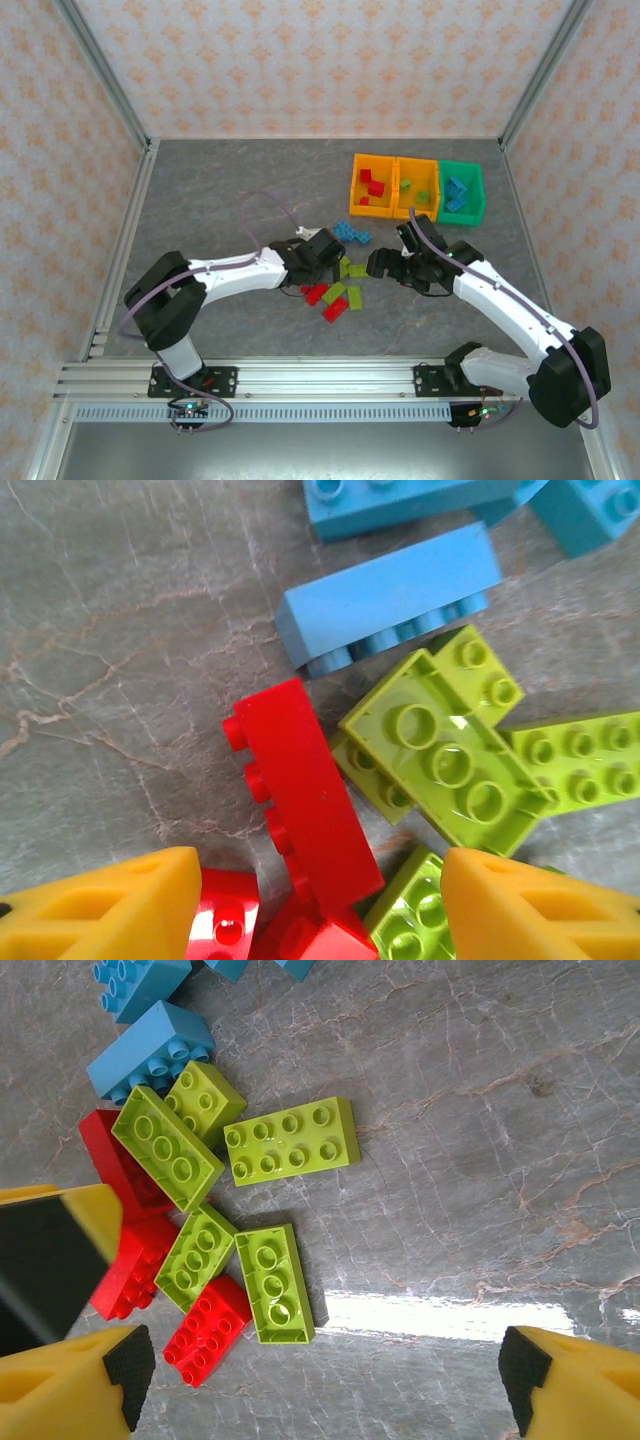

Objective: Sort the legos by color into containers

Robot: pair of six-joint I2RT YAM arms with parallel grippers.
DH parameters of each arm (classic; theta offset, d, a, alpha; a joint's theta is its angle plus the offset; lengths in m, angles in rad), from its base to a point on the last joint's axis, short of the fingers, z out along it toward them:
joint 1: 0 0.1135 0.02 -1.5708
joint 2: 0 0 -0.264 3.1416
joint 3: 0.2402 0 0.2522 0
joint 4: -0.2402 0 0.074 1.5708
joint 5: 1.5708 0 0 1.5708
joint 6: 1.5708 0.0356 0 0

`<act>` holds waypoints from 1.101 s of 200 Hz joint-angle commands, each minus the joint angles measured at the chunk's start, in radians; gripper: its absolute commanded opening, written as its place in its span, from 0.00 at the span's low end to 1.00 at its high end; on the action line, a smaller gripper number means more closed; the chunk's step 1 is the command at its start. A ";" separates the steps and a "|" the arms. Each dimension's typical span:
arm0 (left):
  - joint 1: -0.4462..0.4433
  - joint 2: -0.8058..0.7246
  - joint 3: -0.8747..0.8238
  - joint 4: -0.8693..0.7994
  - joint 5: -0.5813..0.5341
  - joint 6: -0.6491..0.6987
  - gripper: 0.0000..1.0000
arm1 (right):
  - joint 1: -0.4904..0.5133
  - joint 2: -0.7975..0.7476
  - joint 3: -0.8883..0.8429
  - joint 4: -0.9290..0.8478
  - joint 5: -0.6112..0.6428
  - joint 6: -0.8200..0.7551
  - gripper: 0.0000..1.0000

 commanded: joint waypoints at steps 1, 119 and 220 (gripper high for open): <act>0.014 0.040 0.032 0.026 -0.018 -0.028 0.62 | 0.003 -0.011 0.007 -0.013 0.010 0.015 0.91; 0.048 0.032 -0.046 0.029 -0.026 -0.013 0.18 | 0.005 -0.027 0.007 -0.013 -0.012 0.037 0.91; 0.020 0.128 0.498 0.009 -0.146 0.351 0.08 | 0.005 -0.215 0.005 0.013 0.162 0.135 0.91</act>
